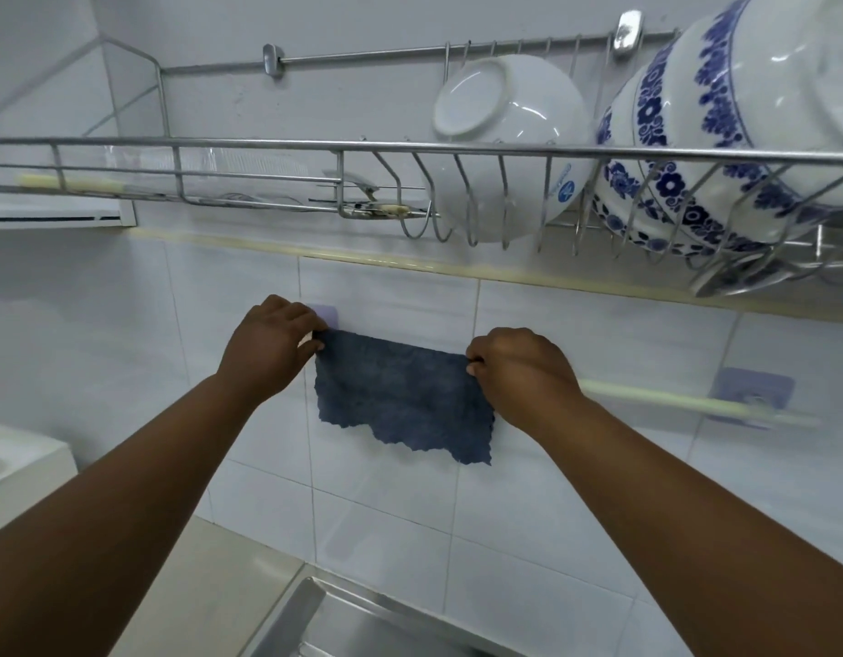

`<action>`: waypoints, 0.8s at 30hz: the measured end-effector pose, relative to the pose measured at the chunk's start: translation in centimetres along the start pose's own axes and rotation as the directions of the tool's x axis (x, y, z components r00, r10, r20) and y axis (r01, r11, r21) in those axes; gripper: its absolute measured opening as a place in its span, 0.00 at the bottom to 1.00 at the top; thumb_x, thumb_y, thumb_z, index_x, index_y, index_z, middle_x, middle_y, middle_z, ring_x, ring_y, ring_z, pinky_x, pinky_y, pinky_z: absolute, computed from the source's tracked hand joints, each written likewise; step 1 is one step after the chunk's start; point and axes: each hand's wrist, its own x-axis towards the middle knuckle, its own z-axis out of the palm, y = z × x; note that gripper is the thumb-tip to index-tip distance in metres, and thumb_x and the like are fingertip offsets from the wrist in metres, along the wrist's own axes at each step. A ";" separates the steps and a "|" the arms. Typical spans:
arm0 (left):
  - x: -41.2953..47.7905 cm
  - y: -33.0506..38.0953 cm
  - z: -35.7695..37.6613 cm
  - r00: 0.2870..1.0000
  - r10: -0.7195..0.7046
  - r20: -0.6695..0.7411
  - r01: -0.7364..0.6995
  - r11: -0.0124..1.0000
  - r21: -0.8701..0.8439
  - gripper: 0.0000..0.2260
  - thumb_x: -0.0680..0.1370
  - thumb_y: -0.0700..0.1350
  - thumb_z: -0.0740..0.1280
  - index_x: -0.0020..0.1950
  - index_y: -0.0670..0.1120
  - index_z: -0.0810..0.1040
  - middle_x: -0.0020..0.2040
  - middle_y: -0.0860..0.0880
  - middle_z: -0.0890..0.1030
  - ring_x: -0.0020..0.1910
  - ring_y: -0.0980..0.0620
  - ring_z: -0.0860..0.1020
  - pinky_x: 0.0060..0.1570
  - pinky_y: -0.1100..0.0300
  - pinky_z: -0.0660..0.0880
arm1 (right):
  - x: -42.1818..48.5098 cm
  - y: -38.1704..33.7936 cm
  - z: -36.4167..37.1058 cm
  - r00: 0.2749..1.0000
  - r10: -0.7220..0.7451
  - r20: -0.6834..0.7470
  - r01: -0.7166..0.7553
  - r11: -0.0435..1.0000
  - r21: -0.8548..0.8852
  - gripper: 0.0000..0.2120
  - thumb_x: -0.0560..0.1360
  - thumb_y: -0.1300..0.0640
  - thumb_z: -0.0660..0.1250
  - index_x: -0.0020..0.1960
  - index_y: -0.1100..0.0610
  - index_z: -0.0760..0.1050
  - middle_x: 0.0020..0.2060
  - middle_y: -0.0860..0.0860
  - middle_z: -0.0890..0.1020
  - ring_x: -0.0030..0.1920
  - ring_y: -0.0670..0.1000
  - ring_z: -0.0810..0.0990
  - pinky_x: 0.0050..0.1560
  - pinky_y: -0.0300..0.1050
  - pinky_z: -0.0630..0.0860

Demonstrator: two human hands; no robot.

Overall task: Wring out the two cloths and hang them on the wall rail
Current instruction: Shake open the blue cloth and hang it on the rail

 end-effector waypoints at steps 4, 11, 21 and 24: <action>-1.0 1.2 -0.4 0.994 -0.092 0.053 0.094 0.994 -0.046 0.16 0.75 0.44 0.71 0.62 0.46 0.78 0.59 0.44 0.82 0.55 0.38 0.78 0.54 0.46 0.75 | -1.6 1.6 0.1 0.998 -0.067 -0.020 0.066 0.997 -0.052 0.10 0.77 0.56 0.65 0.58 0.53 0.78 0.55 0.52 0.80 0.53 0.53 0.77 0.46 0.40 0.67; -4.9 4.5 -0.7 0.988 -0.142 0.062 0.152 0.971 -0.185 0.25 0.78 0.57 0.61 0.71 0.45 0.70 0.70 0.43 0.74 0.65 0.41 0.74 0.64 0.45 0.72 | -8.7 5.6 -0.6 0.885 -0.234 -0.402 0.248 0.969 -0.018 0.21 0.74 0.59 0.69 0.67 0.59 0.75 0.63 0.57 0.80 0.63 0.61 0.75 0.63 0.52 0.71; -16.6 24.8 -0.3 0.928 -0.248 0.278 0.372 0.659 -0.654 0.22 0.78 0.52 0.63 0.69 0.43 0.72 0.67 0.43 0.76 0.65 0.45 0.73 0.65 0.54 0.67 | -24.6 13.8 3.1 0.922 0.214 -0.324 -0.047 0.890 0.453 0.23 0.78 0.51 0.66 0.70 0.58 0.71 0.64 0.55 0.79 0.64 0.55 0.77 0.67 0.51 0.72; -20.4 31.1 1.5 0.887 -0.168 0.429 0.438 0.598 -0.671 0.25 0.78 0.53 0.64 0.72 0.43 0.70 0.70 0.44 0.73 0.69 0.47 0.71 0.68 0.57 0.63 | -30.6 16.7 7.6 0.915 0.360 -0.183 -0.199 0.797 0.570 0.22 0.77 0.51 0.68 0.68 0.59 0.74 0.63 0.55 0.80 0.62 0.54 0.78 0.66 0.51 0.73</action>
